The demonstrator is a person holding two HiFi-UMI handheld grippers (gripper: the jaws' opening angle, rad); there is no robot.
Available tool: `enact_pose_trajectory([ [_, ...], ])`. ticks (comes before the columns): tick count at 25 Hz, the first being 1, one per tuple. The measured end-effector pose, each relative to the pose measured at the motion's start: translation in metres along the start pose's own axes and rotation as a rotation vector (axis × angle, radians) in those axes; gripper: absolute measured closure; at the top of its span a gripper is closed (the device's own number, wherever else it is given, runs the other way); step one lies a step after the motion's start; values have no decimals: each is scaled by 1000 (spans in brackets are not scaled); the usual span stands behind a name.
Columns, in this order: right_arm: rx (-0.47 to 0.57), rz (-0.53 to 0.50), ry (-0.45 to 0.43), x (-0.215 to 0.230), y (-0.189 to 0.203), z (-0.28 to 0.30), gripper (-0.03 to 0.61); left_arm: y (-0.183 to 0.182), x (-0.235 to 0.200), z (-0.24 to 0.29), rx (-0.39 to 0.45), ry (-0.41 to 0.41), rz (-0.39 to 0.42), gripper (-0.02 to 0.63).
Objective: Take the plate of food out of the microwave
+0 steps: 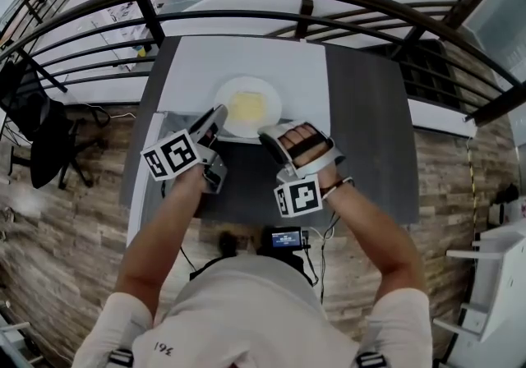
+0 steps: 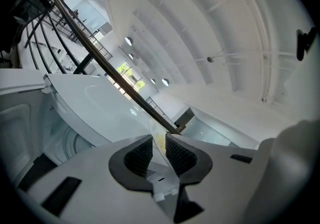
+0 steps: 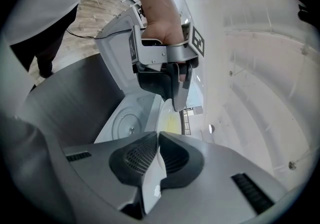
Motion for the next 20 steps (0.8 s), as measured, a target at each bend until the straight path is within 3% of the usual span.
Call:
enact_pose_trajectory([
  [8, -49, -29, -63, -8, 28, 32, 563, -6, -19, 32, -18, -59, -14, 532],
  [20, -34, 61, -44, 9, 34, 45, 563, -19, -16, 41, -50, -86, 37, 531],
])
Point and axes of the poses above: the fingertips, and each gripper's own axes: z forward along the fingers, x to its right, y out of its underside, the point moved 4 cm from there along -z, backward along the fingers, and after that the axes turned 5 degrees about -z, right-handed, at the moved point
